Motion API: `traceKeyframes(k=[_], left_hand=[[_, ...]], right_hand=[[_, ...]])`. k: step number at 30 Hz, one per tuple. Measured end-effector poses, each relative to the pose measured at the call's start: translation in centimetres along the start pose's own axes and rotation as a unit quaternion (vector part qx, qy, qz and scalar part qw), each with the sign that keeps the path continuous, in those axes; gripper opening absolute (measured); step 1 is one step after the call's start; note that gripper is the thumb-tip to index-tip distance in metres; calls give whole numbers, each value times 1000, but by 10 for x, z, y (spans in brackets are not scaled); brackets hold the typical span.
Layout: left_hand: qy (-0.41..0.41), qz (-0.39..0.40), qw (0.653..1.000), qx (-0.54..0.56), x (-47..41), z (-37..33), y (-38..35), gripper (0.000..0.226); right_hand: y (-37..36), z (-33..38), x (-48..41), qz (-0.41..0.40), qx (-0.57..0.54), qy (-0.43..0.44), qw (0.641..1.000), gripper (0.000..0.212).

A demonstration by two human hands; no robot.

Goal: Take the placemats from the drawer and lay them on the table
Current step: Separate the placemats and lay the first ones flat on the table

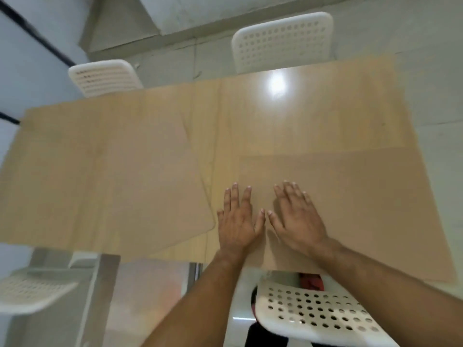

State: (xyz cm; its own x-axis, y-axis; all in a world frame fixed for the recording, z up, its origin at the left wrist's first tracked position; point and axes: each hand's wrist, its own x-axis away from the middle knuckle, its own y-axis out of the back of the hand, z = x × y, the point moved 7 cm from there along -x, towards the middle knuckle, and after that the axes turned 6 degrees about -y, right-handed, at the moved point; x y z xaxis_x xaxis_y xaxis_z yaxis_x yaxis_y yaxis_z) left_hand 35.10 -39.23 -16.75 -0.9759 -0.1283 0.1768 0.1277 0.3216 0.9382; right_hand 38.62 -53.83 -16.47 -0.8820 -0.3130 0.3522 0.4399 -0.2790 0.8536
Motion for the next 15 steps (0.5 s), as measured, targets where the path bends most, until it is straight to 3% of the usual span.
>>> traceKeyframes(k=[6,11,15], left_hand=[[95,-17,995,-32,60,100,40,69],[134,55,987,-76,82,204,57,68],[121,112,986,-18,108,270,56,95]], right_hand=[[-41,96,14,40,18,70,997,68],[-68,163,24,-3,62,90,994,56],[-94,210,43,-20,61,82,995,44]])
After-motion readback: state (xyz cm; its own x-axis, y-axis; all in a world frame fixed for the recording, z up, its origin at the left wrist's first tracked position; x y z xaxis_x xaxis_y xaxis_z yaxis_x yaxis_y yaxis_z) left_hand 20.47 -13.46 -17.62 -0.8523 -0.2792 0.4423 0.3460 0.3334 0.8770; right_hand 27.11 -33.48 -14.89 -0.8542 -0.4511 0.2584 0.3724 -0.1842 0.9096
